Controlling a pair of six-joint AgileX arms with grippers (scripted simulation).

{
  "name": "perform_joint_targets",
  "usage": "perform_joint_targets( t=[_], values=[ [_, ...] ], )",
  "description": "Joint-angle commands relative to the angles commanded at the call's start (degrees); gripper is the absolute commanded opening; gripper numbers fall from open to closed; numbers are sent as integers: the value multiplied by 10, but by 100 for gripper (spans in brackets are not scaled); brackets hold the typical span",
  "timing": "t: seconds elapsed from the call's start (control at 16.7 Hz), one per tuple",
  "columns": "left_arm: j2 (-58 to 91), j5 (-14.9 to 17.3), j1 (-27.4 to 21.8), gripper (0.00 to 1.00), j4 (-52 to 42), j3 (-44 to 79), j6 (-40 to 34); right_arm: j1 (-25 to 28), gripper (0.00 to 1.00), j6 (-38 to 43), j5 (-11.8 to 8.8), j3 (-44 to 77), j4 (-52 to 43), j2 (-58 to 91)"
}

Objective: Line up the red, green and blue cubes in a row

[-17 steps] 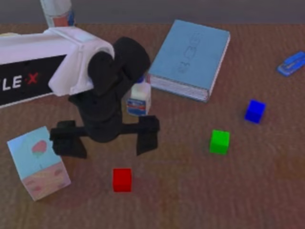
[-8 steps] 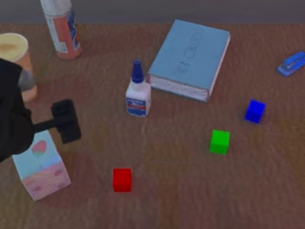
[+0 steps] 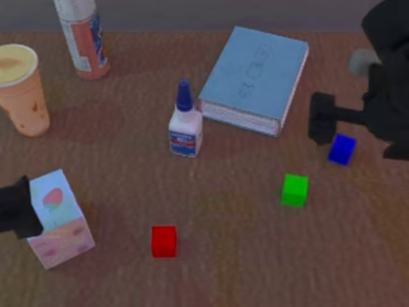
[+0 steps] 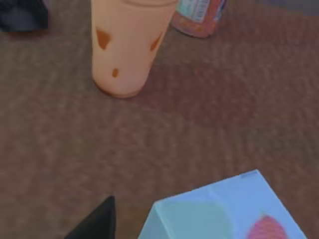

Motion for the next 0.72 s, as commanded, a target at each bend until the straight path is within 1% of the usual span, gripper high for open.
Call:
perform_joint_targets(
  t=[0.18,0.36,0.54,0.72],
  values=[
    [-104,7,34,100,69,-69,68,31,100,44,0,104,-67,129],
    [-183,13,55,100,121,-111,121,53,100,77,0,182,-113,226],
    [-221,17,64,100,149,-129,150,65,100,94,0,223,-136,271],
    [-224,17,64,100,151,-130,153,66,100,95,0,227,-137,274]
  ],
)
